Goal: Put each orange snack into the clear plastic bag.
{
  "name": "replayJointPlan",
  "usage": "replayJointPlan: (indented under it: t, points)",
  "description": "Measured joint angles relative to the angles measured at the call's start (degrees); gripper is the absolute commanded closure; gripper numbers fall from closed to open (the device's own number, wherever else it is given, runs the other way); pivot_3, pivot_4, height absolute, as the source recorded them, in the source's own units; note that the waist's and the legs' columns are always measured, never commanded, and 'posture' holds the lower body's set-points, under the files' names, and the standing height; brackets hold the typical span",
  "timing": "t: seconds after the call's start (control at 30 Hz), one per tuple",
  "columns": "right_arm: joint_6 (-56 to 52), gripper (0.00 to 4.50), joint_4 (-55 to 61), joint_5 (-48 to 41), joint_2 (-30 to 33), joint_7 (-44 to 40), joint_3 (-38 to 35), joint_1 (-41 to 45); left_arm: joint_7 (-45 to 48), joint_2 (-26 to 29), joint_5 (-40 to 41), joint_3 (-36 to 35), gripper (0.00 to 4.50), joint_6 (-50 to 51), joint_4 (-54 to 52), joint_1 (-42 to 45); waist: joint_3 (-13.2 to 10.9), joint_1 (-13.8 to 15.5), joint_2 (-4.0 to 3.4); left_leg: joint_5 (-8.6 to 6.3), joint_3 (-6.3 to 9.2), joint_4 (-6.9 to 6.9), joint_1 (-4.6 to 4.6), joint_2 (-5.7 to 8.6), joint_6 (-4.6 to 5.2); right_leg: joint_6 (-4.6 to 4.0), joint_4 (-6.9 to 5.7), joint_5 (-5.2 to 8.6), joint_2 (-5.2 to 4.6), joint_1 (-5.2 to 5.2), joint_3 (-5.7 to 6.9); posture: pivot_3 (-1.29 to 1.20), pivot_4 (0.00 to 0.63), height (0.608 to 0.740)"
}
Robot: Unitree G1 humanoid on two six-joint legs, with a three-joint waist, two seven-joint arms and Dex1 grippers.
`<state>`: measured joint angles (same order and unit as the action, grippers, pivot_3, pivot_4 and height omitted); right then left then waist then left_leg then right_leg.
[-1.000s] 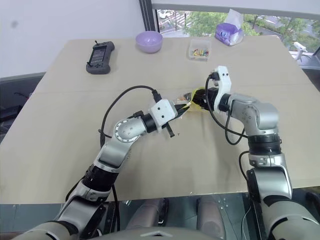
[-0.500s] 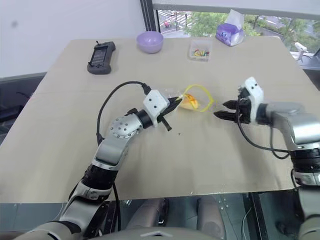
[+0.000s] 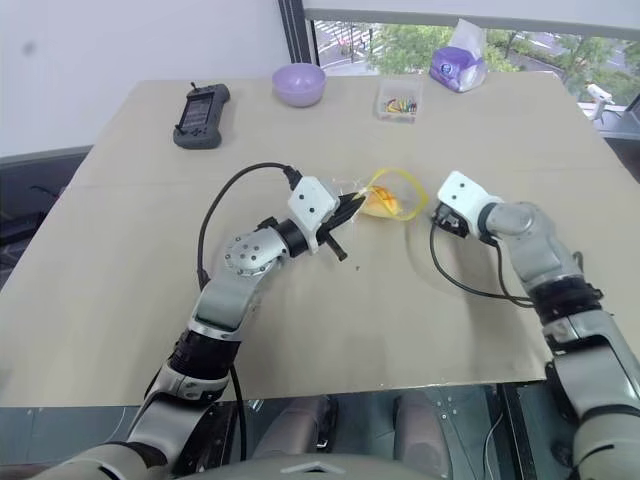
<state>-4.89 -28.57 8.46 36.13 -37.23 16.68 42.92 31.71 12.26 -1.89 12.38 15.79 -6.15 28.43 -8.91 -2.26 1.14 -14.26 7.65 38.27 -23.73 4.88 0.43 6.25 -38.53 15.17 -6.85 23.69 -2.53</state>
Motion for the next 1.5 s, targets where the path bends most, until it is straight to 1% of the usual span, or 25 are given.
replayJointPlan:
  t: [0.2, 0.33, 0.5, 0.63, 0.67, 0.7, 0.77, 0.87, 0.9, 0.93, 1.2, 1.33, 1.43, 1.5]
  points:
    - [7.44, 1.47, -3.13, 0.07, -1.41, 0.06, -0.79, 2.55, -0.34, 0.08, -0.02, -0.05, 4.5, 0.1, 0.0, 0.0, 0.0, 0.04, 0.0, 0.0, 0.03, 0.0, -0.03, 0.02, 0.0, 0.0, 0.05, 0.0, -0.02, -0.01, 0.02, 0.0, 0.15, 0.74]
    - [11.14, 1.47, -3.97, -0.14, -1.69, -2.1, -1.25, 2.9, -0.36, 0.14, -0.02, -0.05, 4.5, 0.1, 0.0, 0.0, -0.01, 0.01, -0.01, 0.0, 0.04, -0.01, -0.03, 0.01, 0.0, 0.0, 0.05, 0.0, -0.01, -0.01, 0.04, 0.0, 0.15, 0.74]
    - [13.16, 1.47, -2.96, -0.71, -1.34, -6.18, -1.33, 2.18, -0.38, 0.15, -0.03, -0.05, 4.5, 0.09, 0.01, 0.01, -0.01, -0.02, -0.01, 0.0, 0.05, -0.01, -0.03, 0.01, 0.0, 0.0, 0.05, 0.0, 0.0, -0.01, 0.04, 0.0, 0.15, 0.74]
    - [14.27, 1.47, -2.65, -0.34, -1.0, -7.32, -1.33, 1.53, -0.39, 0.12, -0.02, -0.05, 4.5, 0.09, 0.01, 0.01, -0.01, -0.07, -0.02, 0.0, 0.04, -0.01, -0.02, 0.02, 0.0, 0.0, 0.05, 0.0, -0.01, -0.01, 0.03, 0.0, 0.15, 0.74]
    - [14.37, 1.7, -2.65, -0.28, -1.0, -7.32, -1.33, 1.53, -0.39, 0.09, -0.02, -0.05, 4.5, 0.09, 0.01, 0.01, -0.01, -0.09, -0.02, 0.0, 0.04, -0.01, -0.02, 0.02, 0.0, 0.0, 0.05, 0.0, -0.01, -0.01, 0.03, 0.0, 0.15, 0.74]
    - [14.51, 1.7, -2.65, -0.21, -1.0, -7.32, -1.33, 1.53, -0.39, 0.09, -0.02, -0.05, 4.5, 0.09, 0.01, 0.0, -0.01, -0.08, -0.02, 0.0, 0.05, -0.01, -0.02, 0.01, 0.0, 0.0, 0.04, 0.0, 0.0, -0.01, 0.04, 0.0, 0.15, 0.74]
    - [15.15, 2.45, -2.65, -0.08, -1.1, -7.22, -1.36, 1.53, -0.38, 0.1, -0.01, -0.04, 4.5, 0.09, 0.01, 0.0, -0.01, -0.07, -0.02, 0.0, 0.04, -0.01, -0.02, 0.01, 0.0, 0.0, 0.04, 0.0, -0.01, -0.01, 0.03, 0.0, 0.15, 0.74]
    - [15.5, 3.77, -2.66, 0.05, -1.18, -7.2, -1.36, 1.53, -0.38, 0.11, -0.01, -0.04, 4.5, 0.1, 0.01, 0.0, -0.01, -0.06, -0.02, 0.0, 0.04, -0.01, -0.02, 0.02, 0.0, 0.0, 0.05, 0.0, -0.01, -0.01, 0.03, 0.0, 0.15, 0.74]
    - [15.62, 4.29, -2.66, 0.08, -1.19, -7.2, -1.36, 1.53, -0.37, 0.12, -0.01, -0.04, 4.5, 0.1, 0.01, 0.0, -0.01, -0.06, -0.02, 0.0, 0.04, -0.01, -0.02, 0.01, 0.0, 0.0, 0.04, 0.0, -0.01, -0.01, 0.04, 0.0, 0.15, 0.74]
    - [15.66, 4.47, -2.68, 0.1, -1.2, -7.2, -1.36, 1.53, -0.37, 0.12, -0.01, -0.04, 4.5, 0.1, 0.01, 0.0, -0.01, -0.06, -0.02, 0.0, 0.04, -0.01, -0.02, 0.01, 0.0, 0.0, 0.04, 0.0, -0.01, -0.01, 0.03, 0.0, 0.15, 0.74]
    - [15.72, 4.47, -2.61, 0.13, -1.1, -7.42, -1.39, 1.42, -0.36, 0.49, -0.04, -0.04, 4.5, 0.09, 0.01, 0.0, -0.01, -0.06, -0.02, 0.0, 0.04, -0.01, -0.02, 0.01, 0.0, 0.0, 0.04, 0.0, -0.01, -0.01, 0.04, 0.0, 0.15, 0.74]
    - [13.52, 4.47, -1.23, 0.12, 0.77, -7.91, -2.29, 1.6, -0.35, 2.8, -0.44, -0.25, 4.5, -1.12, 1.2, 0.95, -0.04, 0.0, -0.06, 0.0, 0.05, 0.0, -0.03, 0.02, 0.0, 0.0, 0.03, 0.0, -0.01, -0.01, 0.04, 0.0, 0.15, 0.74]
    - [12.67, 4.47, -2.01, 0.65, 2.08, -5.29, -4.76, 5.8, -1.86, 4.59, -1.68, -1.43, 4.5, -2.89, 5.4, 5.2, -0.1, 0.0, -0.14, 0.0, 0.03, 0.01, -0.02, 0.08, 0.0, 0.0, 0.02, 0.0, -0.01, 0.0, 0.03, 0.0, 0.15, 0.74]
    - [12.55, 4.47, -2.22, 0.65, 2.17, -3.44, -6.26, 10.39, -4.31, 4.68, -2.64, -2.07, 4.5, -4.31, 9.16, 9.47, -0.11, -0.1, -0.14, 0.0, 0.03, -0.02, -0.02, 0.07, 0.0, 0.0, 0.03, 0.0, 0.01, 0.02, 0.03, 0.0, 0.15, 0.74]
